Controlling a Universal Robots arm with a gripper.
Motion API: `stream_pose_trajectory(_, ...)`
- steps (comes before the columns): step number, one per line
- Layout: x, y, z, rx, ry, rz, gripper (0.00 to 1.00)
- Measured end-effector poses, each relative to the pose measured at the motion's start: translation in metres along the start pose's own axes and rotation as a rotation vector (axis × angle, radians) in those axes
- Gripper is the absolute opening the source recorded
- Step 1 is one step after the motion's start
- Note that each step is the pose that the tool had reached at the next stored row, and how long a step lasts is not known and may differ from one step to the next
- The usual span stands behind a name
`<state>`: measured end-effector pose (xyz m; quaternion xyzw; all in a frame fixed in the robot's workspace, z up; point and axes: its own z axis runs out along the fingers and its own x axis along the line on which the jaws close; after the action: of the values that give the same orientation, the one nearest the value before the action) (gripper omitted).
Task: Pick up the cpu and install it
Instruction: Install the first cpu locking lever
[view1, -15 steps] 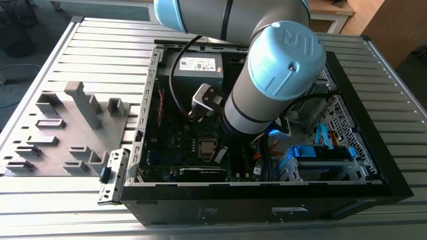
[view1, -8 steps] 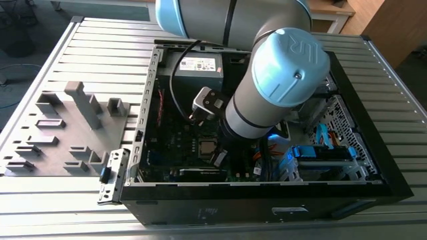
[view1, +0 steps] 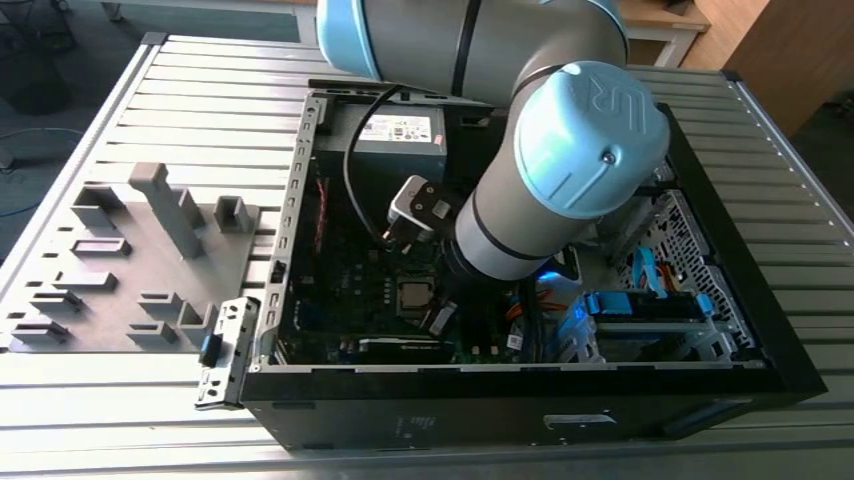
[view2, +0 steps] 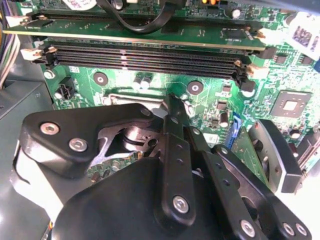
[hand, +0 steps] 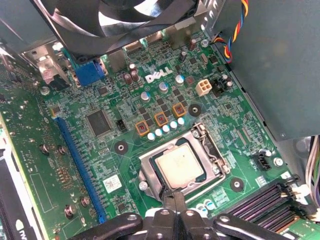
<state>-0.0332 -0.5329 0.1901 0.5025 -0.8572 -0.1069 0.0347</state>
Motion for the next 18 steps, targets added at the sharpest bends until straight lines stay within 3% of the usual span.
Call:
stream_pose_trajectory(12,-0.003,-0.005,0.0014,-0.0012,0.0042,-0.015,0.12)
stream_pose_trajectory(18,-0.0032,-0.0067,0.0069,-0.0002,0.0135,-0.021,0.12)
